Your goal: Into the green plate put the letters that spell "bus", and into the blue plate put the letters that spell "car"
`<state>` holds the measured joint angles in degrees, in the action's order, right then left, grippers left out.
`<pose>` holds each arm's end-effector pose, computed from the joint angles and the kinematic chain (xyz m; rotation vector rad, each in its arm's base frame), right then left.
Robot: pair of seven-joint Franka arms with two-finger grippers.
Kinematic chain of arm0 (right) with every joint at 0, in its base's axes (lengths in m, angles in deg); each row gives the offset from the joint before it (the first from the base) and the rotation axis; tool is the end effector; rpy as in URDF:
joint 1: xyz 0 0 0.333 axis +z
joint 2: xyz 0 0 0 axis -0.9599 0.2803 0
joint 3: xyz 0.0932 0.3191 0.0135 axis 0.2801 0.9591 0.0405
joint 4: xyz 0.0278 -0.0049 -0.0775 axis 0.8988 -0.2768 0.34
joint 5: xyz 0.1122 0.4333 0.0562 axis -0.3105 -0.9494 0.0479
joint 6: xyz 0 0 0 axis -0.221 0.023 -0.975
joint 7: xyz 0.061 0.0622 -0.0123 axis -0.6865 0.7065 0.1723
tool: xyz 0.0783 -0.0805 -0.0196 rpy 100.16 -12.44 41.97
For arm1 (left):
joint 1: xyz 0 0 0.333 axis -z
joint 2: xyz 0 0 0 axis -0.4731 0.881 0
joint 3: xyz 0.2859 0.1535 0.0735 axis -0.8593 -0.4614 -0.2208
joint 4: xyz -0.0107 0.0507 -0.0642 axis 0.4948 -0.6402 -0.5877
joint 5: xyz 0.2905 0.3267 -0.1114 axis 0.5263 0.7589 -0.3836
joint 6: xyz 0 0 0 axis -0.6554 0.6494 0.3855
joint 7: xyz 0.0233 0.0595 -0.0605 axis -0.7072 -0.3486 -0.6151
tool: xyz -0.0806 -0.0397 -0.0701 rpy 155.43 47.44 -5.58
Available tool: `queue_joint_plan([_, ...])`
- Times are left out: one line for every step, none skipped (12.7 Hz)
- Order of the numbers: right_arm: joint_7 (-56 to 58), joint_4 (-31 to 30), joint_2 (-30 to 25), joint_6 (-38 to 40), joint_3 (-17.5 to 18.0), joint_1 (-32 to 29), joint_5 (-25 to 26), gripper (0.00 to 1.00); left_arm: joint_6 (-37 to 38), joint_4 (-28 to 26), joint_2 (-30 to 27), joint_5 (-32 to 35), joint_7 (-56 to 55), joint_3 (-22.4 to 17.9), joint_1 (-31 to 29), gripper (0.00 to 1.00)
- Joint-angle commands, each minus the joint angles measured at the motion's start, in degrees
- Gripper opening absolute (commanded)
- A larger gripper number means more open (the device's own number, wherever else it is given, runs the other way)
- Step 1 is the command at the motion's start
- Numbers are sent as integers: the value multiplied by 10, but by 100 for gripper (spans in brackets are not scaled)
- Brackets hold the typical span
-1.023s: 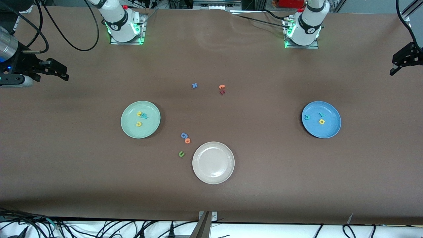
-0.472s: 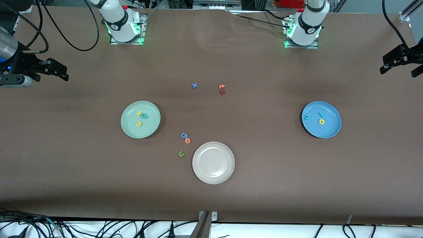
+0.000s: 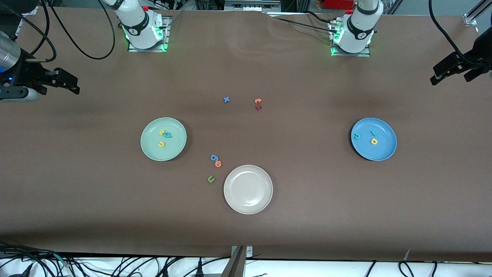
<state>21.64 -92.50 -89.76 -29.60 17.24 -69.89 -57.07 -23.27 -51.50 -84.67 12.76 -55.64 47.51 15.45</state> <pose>0.6020 0.0109 0.5872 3.1332 0.0558 -0.0794 0.5710 0.0123 0.6569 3.1204 0.2137 0.0353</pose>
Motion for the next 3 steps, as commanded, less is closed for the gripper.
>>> queue_joint_plan([8,11,5,12,-2,0,-2,100,10,-4,-16,8,-5,-1,24,100])
queue_joint_plan([7,11,5,12,-2,0,-2,100,13,-5,-15,15,-6,-3,28,100])
queue_joint_plan([8,11,5,11,-2,0,-2,100,14,-3,-14,15,-6,-3,27,100])
